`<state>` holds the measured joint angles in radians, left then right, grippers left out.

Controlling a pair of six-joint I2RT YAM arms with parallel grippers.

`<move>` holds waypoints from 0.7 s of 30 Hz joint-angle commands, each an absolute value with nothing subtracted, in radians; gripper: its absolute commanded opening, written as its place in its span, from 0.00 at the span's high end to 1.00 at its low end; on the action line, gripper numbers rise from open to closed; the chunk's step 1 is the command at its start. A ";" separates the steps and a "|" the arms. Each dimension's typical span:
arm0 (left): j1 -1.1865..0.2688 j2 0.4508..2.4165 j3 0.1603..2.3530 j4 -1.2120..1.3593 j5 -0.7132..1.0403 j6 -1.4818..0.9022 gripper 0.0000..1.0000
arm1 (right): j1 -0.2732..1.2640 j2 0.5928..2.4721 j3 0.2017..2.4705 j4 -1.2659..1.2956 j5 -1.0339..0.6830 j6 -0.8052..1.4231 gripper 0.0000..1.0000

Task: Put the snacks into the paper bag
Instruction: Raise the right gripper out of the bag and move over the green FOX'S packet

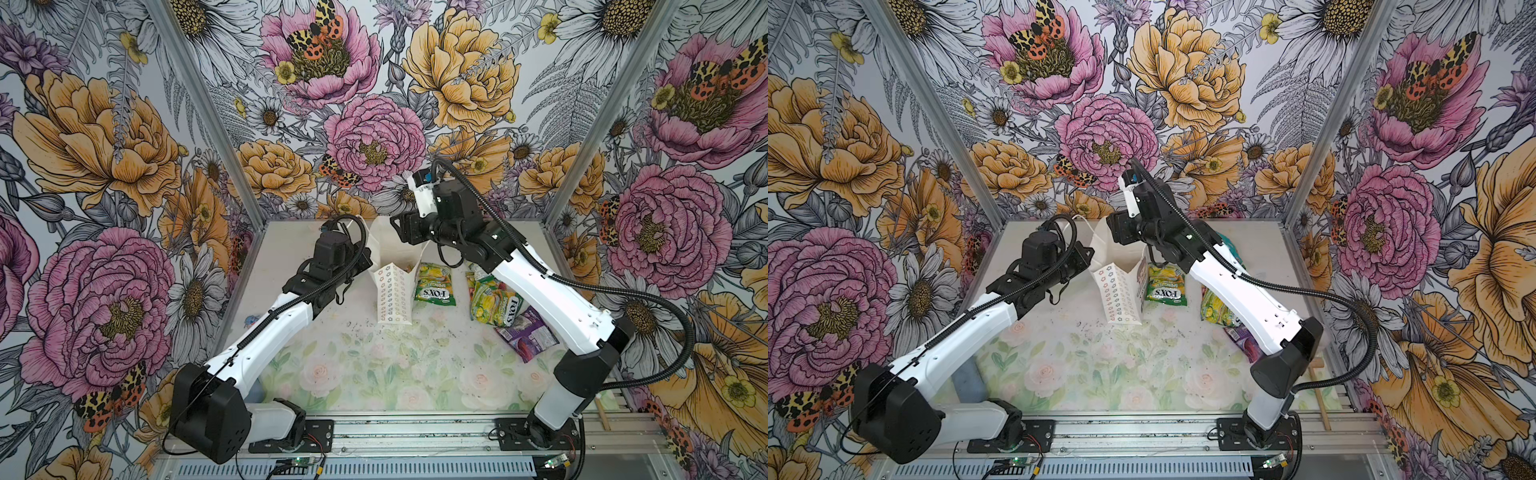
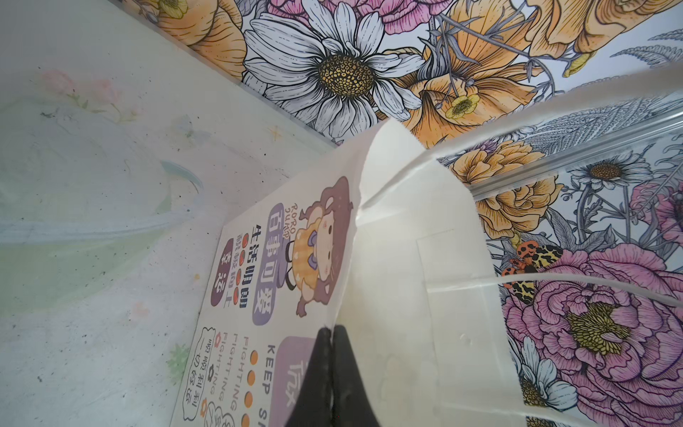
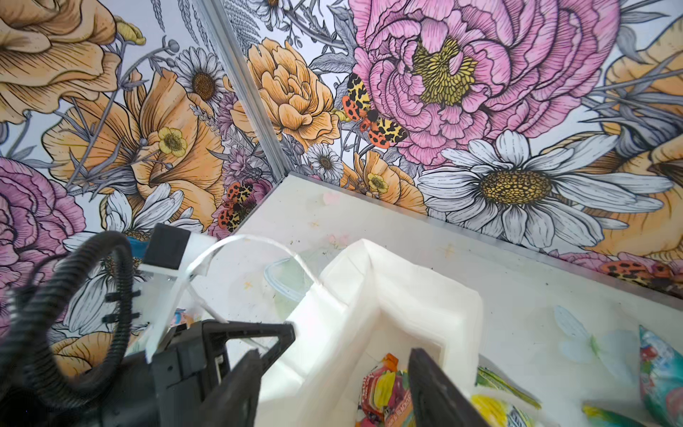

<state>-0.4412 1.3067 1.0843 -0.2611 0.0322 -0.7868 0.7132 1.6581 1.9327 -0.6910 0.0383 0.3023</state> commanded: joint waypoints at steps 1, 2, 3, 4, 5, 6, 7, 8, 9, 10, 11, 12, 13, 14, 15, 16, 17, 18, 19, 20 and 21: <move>-0.443 1.299 1.094 -0.239 0.050 -0.796 1.00 | 0.718 1.520 1.872 -0.672 0.113 0.314 0.25; -0.443 1.299 1.092 -0.238 0.052 -0.799 1.00 | 0.716 1.491 1.849 -0.672 0.132 0.314 0.23; -0.441 1.299 1.091 -0.238 0.053 -0.801 1.00 | 0.715 1.456 1.820 -0.672 0.154 0.313 0.21; -0.442 1.298 1.091 -0.238 0.050 -0.802 1.00 | 0.713 1.427 1.795 -0.673 0.175 0.314 0.19; -0.441 1.297 1.089 -0.238 0.051 -0.804 1.00 | 0.711 1.394 1.769 -0.673 0.205 0.314 0.17; -0.441 1.296 1.088 -0.238 0.051 -0.805 1.00 | 0.706 1.363 1.741 -0.676 0.234 0.318 0.14; -0.442 1.296 1.088 -0.238 0.048 -0.808 1.00 | 0.701 1.339 1.721 -0.686 0.258 0.325 0.13; -0.442 1.295 1.085 -0.235 0.048 -0.811 1.00 | 0.690 1.318 1.704 -0.703 0.283 0.340 0.12; -0.442 1.293 1.083 -0.232 0.047 -0.815 1.00 | 0.677 1.303 1.691 -0.728 0.301 0.356 0.10; -0.442 1.293 1.082 -0.230 0.046 -0.817 1.00 | 0.663 1.292 1.681 -0.754 0.312 0.369 0.09; -0.442 1.293 1.081 -0.229 0.048 -0.819 1.00 | 0.651 1.285 1.674 -0.775 0.317 0.382 0.07; -0.441 1.293 1.079 -0.227 0.048 -0.821 1.00 | 0.635 1.274 1.662 -0.794 0.315 0.396 0.06; -0.445 1.295 1.079 -0.226 0.048 -0.822 1.00 | 0.620 1.265 1.649 -0.805 0.310 0.410 0.06; -0.442 1.296 1.078 -0.224 0.048 -0.824 1.00 | 0.601 1.254 1.633 -0.811 0.296 0.426 0.06; -0.439 1.297 1.076 -0.223 0.048 -0.827 1.00 | 0.579 1.244 1.611 -0.813 0.267 0.441 0.05; -0.442 1.300 1.077 -0.221 0.050 -0.829 1.00 | 0.553 1.238 1.592 -0.814 0.231 0.456 0.04; -0.443 1.302 1.076 -0.219 0.049 -0.831 1.00 | 0.530 1.234 1.575 -0.816 0.202 0.472 0.04; -0.443 1.304 1.077 -0.216 0.054 -0.833 1.00 | 0.504 1.235 1.554 -0.817 0.168 0.486 0.03; -0.443 1.307 1.075 -0.212 0.057 -0.835 1.00 | 0.479 1.239 1.537 -0.820 0.132 0.496 0.03; -0.443 1.308 1.075 -0.210 0.058 -0.836 1.00 | 0.459 1.246 1.522 -0.821 0.101 0.508 0.03; -0.445 1.310 1.075 -0.209 0.060 -0.836 1.00 | 0.437 1.258 1.505 -0.821 0.063 0.521 0.03</move>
<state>-0.4412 1.3071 1.0843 -0.2546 0.0376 -0.8211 0.4774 1.2488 1.5368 -0.7944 0.1734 0.4583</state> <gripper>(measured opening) 0.050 0.964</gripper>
